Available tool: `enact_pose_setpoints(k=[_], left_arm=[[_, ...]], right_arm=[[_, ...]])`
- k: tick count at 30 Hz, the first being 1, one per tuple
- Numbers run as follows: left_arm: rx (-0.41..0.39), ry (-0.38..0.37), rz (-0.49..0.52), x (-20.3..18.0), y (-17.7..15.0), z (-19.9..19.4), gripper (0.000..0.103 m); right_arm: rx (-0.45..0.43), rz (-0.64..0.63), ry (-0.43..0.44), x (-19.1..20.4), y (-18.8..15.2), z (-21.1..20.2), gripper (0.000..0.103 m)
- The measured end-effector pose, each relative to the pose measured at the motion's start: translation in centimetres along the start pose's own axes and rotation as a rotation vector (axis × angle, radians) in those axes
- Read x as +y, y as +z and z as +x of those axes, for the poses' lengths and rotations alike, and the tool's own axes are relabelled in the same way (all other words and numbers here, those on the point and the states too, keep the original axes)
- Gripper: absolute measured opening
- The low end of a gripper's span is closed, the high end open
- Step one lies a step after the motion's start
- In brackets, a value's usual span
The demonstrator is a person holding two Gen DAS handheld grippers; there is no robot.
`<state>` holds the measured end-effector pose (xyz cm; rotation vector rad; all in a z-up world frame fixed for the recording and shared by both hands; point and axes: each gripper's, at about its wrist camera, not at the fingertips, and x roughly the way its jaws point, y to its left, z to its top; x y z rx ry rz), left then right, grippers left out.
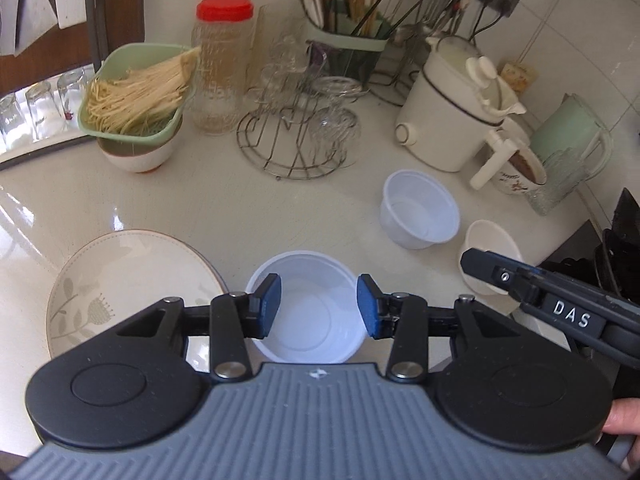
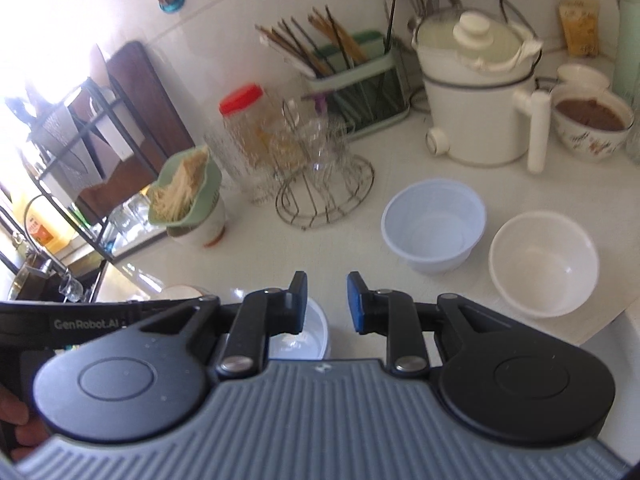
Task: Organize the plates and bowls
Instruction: 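Move both grippers to the white plastic bowl beside the rice cooker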
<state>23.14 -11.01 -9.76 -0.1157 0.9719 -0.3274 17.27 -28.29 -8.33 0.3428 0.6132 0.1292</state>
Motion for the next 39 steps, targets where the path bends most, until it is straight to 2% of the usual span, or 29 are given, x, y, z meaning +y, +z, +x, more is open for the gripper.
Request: enact_pose_setpoints(k=[7,9,17,22,25,28,35,39], left_arm=[[-0.026,-0.008,0.059,-1.8,-1.4,-1.3,0.048],[-0.013,-0.026,0.058,-2.1,-1.8,-1.2,0.048],[-0.045,-0.065,0.100,-3.3,-2.5,-2.1,0.048],[-0.048,-0.089,0.126,-3.4,-2.8,-1.8,0.048],[-0.028,-0.113,0.132,-3.4,-3.1,-1.5,0.048],[-0.015,-0.130,0.143,-3.6,-3.6,-1.1,0.048],[-0.009,-0.145,0.152,-3.9,-3.3,-0.5,0.048],[0.022,-0.156,0.145,-4.1,-3.2,0.4,0.048]], right_arm=[[-0.070,-0.013,-0.019,-0.6,-0.3,-2.7,0.026],[-0.065,-0.021,-0.052,-1.0,-0.6,-3.0,0.026],[-0.082,0.014,-0.101,-1.9,-1.8,-5.2,0.026],[-0.128,-0.011,-0.137,-1.7,-2.6,-6.1,0.026],[-0.110,0.004,-0.191,-1.9,-3.2,-5.7,0.026],[-0.087,0.020,-0.192,-2.4,-3.8,-6.0,0.026],[-0.098,0.083,-0.222,-3.6,-4.5,-6.5,0.026],[-0.092,0.086,-0.240,-3.7,-4.8,-6.6,0.026]])
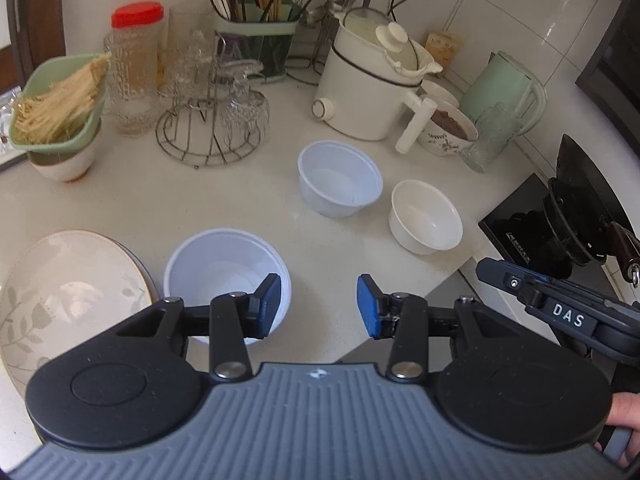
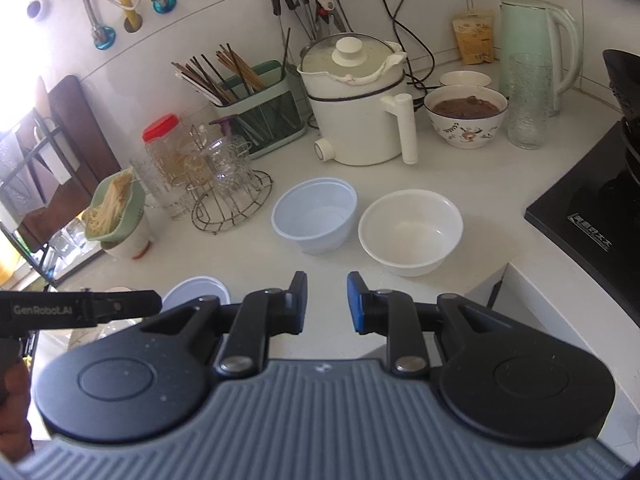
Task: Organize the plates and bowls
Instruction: 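Move both grippers to the white plastic bowl beside the rice cooker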
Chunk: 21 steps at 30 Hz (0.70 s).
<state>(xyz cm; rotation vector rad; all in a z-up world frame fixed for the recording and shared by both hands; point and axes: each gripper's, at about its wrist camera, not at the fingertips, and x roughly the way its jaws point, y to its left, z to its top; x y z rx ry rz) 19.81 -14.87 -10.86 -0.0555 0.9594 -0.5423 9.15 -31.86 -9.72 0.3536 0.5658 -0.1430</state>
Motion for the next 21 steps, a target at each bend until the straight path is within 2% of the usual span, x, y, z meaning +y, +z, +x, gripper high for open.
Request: enact_pose_setpoints(k=[11,15,21], left_arm=[[0.021,-0.022,0.034,-1.3,1.8,1.8,0.048],[0.033,-0.016,0.039,-1.6,2.4,2.5,0.056],[0.044,-0.013,0.044,-2.1,3.7,4.4,0.056]], right_arm=[[-0.006,0.021,-0.058,-0.9,0.8,-0.3,0.026],[-0.018,0.020,-0.052,-0.9,1.3,-0.3,0.026],[-0.007,0.029,-0.039,-1.3,2.0,0.8,0.026]])
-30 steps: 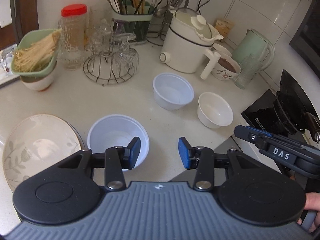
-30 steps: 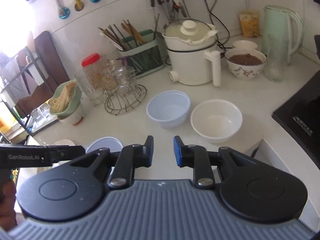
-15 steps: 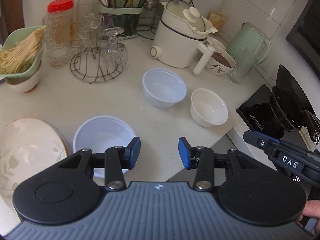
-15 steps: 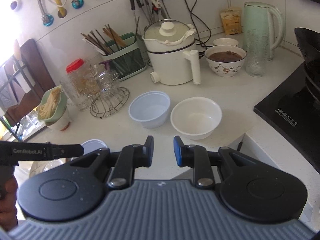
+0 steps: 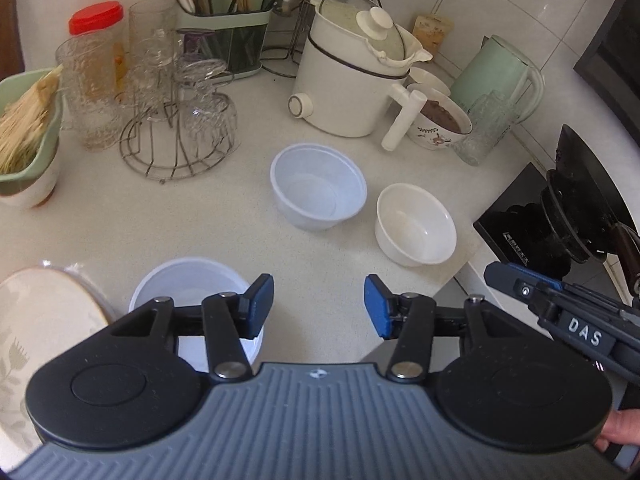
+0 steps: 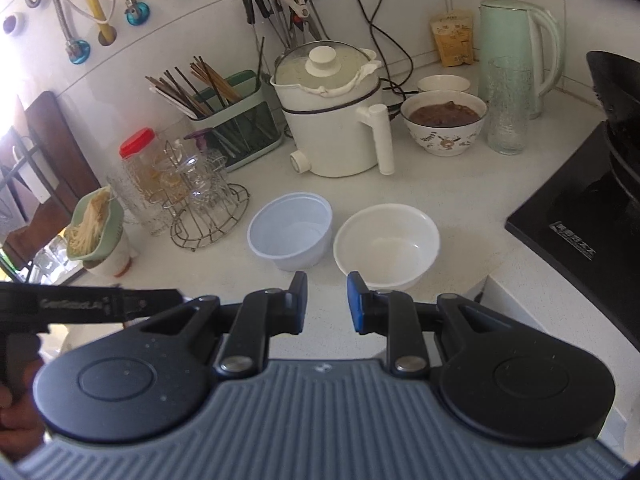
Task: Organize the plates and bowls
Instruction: 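Move both grippers to the white plastic bowl beside the rice cooker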
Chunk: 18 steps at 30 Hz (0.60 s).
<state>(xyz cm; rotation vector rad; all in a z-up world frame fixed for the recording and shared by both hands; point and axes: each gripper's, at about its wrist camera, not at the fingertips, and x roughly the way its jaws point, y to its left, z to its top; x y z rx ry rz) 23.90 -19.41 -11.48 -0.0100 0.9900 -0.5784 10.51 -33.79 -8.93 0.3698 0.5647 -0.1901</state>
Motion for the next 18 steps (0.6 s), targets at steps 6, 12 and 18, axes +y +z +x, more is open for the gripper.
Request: enact_pose_setpoints(k=[6,12,18], left_arm=[[0.002,0.015,-0.018,-0.4,1.7,2.3,0.056],[0.007,0.039,-0.034,0.4,3.5,3.7,0.056],[0.012,0.044,-0.060,1.5,5.0,5.6,0.056]], right_arm=[[0.025,-0.064,0.013,0.1,0.9,1.7,0.026],[0.038,-0.074,0.033,0.2,2.0,3.7,0.026],[0.020,-0.060,0.018,-0.3,3.6,5.7,0.026]])
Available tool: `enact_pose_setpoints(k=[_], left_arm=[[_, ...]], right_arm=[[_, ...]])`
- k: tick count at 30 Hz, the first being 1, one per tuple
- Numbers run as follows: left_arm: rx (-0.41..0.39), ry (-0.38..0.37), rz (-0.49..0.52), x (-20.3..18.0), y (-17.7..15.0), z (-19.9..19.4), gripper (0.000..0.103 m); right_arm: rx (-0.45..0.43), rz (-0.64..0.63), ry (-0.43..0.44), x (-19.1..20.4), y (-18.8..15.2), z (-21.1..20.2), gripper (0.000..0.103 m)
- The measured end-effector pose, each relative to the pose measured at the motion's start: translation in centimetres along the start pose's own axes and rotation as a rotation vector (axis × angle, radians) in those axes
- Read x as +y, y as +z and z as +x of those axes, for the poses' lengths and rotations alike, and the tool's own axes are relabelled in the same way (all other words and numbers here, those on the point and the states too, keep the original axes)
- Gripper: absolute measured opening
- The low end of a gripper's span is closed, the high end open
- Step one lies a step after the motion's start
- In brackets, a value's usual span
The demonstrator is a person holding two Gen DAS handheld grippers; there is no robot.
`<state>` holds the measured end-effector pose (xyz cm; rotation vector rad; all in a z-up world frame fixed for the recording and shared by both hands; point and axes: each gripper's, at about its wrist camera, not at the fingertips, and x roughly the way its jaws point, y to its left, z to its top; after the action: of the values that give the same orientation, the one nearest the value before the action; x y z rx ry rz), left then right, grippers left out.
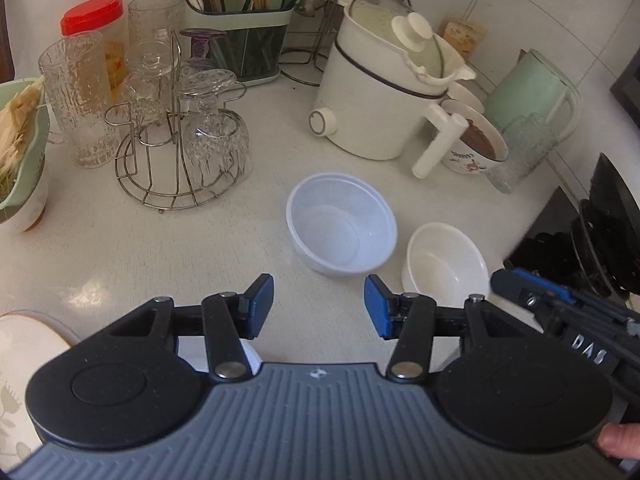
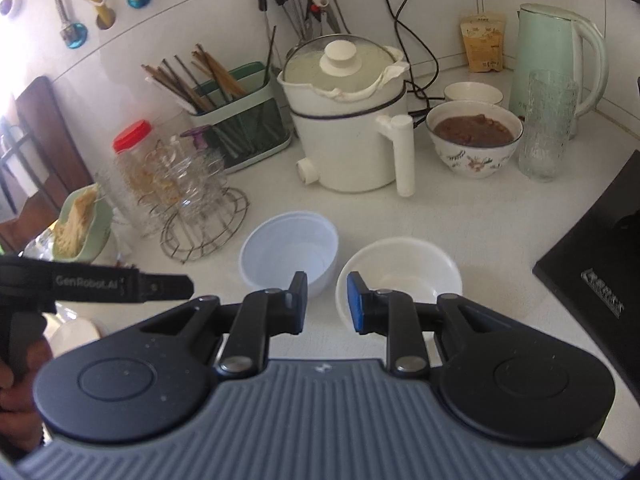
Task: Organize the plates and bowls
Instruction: 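Move both grippers to the white plastic bowl beside the rice cooker, then close both grippers on the rim of the white plastic bowl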
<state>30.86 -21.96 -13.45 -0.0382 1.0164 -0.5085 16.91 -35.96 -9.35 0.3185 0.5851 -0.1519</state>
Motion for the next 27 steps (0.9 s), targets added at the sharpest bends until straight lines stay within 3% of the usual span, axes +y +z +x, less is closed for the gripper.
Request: enact_pose_setpoints(k=[5,11,20,27], left_arm=[[-0.014,0.020,-0.002,0.3,2.8,1.2,0.056],[0.049,0.022,-0.020,1.0,5.4,4.3,0.056],[0.107,-0.014,-0.101,2.6,6.4,8.7,0.056],[0.123,0.007,-0.120,2.8,6.3,10.5,0.055]], right_arm=[[-0.019,0.020,-0.013,-1.1,2.1,1.6,0.026],[0.011,0.039,-0.017,-1.9,4.2,5.3,0.026],[0.106,-0.025,0.008,-1.2,5.1,11.7,0.026],[0.185,-0.078,0.042,-0.4,5.0,15.0,0.026]])
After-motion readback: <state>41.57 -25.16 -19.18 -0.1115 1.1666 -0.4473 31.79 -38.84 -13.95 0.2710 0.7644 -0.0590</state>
